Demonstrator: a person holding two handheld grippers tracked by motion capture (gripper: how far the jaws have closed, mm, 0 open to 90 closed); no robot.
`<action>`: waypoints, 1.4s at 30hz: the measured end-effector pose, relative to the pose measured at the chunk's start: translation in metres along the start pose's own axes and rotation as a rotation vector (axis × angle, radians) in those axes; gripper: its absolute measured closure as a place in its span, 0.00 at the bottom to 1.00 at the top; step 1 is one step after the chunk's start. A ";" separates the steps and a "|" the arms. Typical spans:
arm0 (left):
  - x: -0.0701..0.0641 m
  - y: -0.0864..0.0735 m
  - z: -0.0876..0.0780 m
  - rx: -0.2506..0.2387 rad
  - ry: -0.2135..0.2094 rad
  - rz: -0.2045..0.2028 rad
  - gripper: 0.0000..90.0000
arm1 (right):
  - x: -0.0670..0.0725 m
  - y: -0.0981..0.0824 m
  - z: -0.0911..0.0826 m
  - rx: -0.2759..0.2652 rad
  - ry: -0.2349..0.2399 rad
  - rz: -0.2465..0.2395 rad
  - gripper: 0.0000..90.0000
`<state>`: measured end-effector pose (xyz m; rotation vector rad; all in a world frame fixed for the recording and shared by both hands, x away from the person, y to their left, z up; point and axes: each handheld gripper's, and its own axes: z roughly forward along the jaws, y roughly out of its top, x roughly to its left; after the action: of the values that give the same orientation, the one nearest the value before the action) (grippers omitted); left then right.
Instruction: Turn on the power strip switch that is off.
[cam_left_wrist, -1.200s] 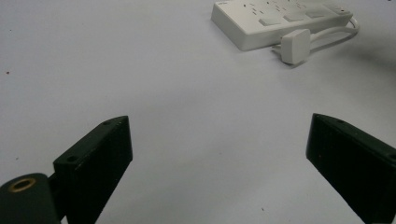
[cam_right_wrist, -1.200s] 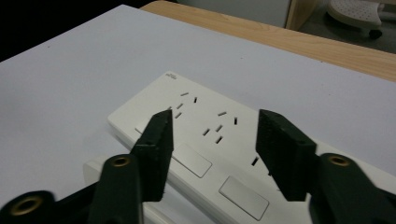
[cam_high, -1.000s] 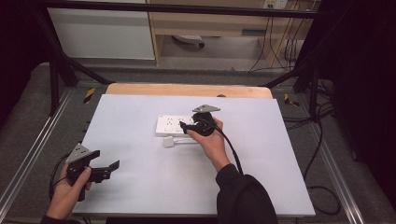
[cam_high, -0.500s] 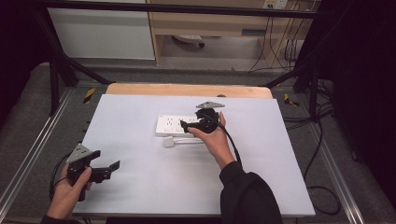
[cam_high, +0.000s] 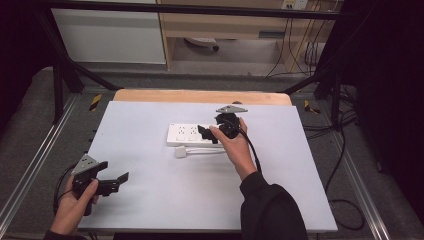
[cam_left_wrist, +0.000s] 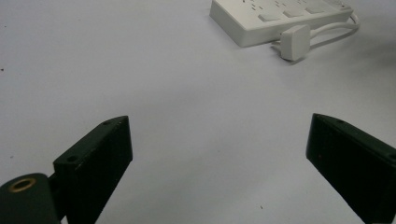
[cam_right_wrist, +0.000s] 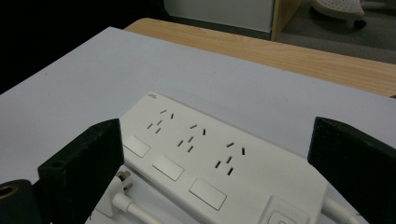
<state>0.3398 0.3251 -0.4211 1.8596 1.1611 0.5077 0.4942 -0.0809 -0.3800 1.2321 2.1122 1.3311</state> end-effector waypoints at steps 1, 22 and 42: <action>0.000 0.000 0.000 0.000 0.000 0.000 0.08 | -0.001 0.000 -0.001 -0.002 -0.001 -0.001 0.05; 0.000 0.000 0.000 0.004 0.000 -0.001 0.08 | -0.027 0.004 -0.045 -0.046 -0.016 0.000 0.08; -0.001 0.000 0.001 0.007 0.004 0.005 0.08 | -0.052 -0.028 -0.088 -0.075 -0.048 0.006 0.08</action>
<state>0.3394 0.3239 -0.4217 1.8687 1.1621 0.5118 0.4503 -0.1768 -0.3676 1.2283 2.0088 1.3570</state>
